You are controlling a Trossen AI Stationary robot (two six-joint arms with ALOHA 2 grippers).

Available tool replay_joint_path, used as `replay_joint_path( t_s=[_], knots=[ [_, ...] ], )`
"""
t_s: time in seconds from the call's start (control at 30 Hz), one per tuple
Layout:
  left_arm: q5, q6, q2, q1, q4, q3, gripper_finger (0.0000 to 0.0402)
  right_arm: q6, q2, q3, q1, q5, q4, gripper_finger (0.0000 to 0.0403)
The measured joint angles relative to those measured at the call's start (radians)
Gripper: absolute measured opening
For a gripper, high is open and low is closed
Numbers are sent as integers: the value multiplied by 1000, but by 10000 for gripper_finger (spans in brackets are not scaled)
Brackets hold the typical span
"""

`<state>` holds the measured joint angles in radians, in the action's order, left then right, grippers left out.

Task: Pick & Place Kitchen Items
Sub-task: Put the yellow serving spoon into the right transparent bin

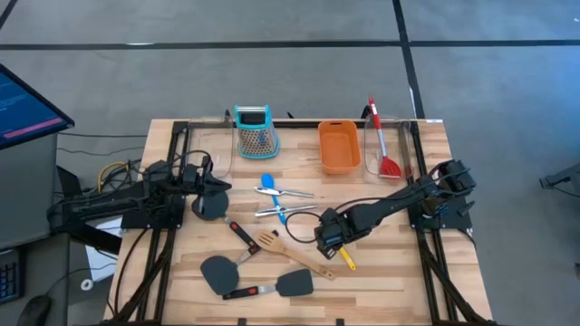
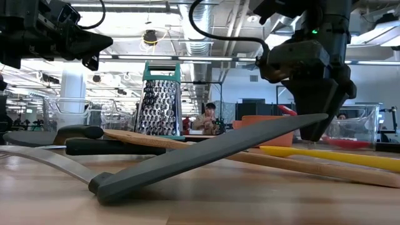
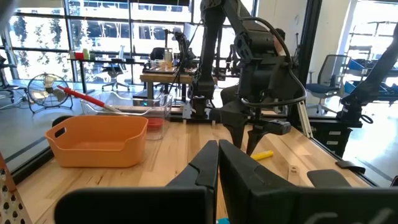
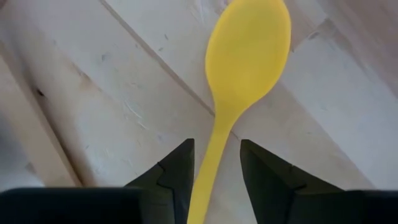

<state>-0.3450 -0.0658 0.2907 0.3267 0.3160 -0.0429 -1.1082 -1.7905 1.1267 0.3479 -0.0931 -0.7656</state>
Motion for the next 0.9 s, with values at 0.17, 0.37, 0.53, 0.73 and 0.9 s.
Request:
replay_joint_path(
  t_s=[0.17, 0.37, 0.53, 0.73, 0.9],
  knots=[
    [0, 0, 0, 0, 0, 0, 3, 0, 0, 0, 12, -37, 0, 123],
    [0, -3, 0, 0, 0, 0, 3, -4, -20, 0, 26, -40, 17, 123],
    [0, -3, 0, 0, -1, 0, 3, -1, -74, 0, 33, -36, 24, 123],
    [0, -3, 0, 0, 0, 0, 3, 5, -93, 2, 32, -36, 18, 121],
    [0, -3, 0, 0, 0, 0, 3, 7, -92, 2, 31, -36, 19, 87]
  ],
)
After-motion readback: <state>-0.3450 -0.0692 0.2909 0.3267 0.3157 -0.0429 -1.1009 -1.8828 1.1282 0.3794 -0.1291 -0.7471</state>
